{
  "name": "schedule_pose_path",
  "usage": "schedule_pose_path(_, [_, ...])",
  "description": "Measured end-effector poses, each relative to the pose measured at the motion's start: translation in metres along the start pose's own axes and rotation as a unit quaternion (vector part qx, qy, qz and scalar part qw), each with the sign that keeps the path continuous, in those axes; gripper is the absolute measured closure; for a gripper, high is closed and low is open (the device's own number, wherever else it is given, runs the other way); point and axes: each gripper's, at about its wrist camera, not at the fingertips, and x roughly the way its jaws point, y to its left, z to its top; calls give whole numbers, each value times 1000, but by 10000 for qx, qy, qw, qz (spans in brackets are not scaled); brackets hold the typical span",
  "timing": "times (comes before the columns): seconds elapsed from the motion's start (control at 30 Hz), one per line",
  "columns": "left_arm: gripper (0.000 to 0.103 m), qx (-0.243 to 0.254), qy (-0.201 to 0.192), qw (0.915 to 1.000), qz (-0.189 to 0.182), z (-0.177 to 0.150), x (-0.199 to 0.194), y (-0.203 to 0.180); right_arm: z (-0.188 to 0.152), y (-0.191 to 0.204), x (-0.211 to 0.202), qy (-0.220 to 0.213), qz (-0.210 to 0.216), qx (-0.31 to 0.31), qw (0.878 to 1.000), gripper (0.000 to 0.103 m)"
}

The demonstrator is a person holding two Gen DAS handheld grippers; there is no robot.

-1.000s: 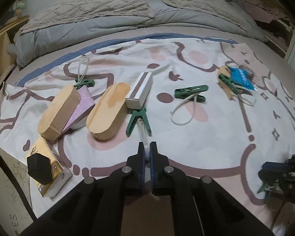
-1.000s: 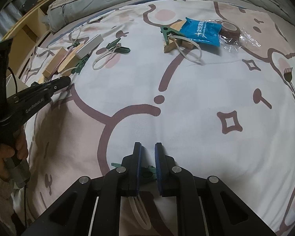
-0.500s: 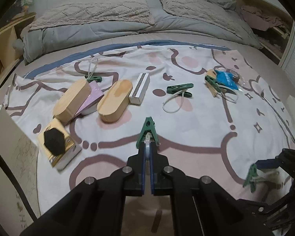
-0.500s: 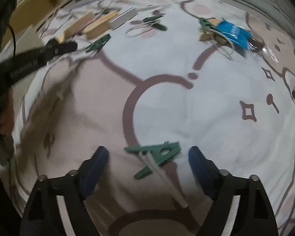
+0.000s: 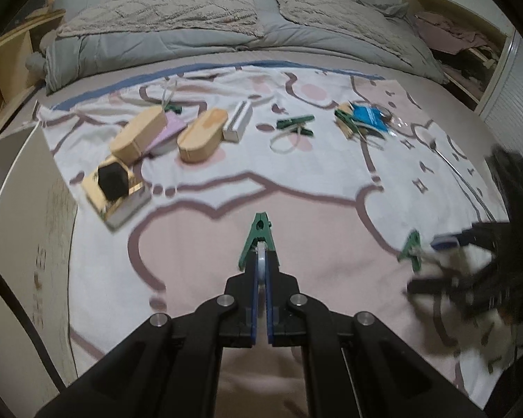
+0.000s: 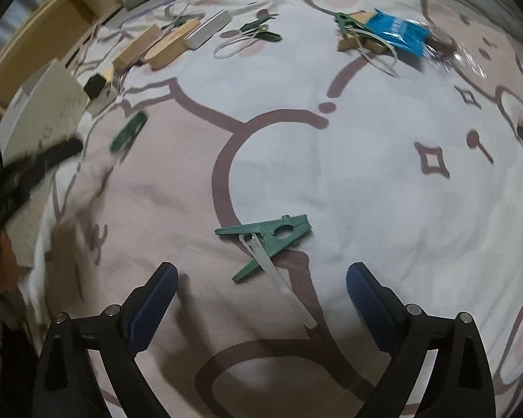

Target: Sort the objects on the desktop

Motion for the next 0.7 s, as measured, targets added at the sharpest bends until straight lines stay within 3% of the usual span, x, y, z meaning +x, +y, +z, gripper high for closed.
schedule_pose_path(0.37, [99,99,138,9998,-44,-37,-16,-14,0,0,0,122,-14,341,9993,5])
schedule_pose_path(0.5, [99,184,143,9997,-31,-45,-19,-19,-1,-5,0,171,11,437,9989,0])
schedule_pose_path(0.7, [99,195,305,9993,-122,-58,-18,-21,-5,1,5,229,-166,117,9995,0])
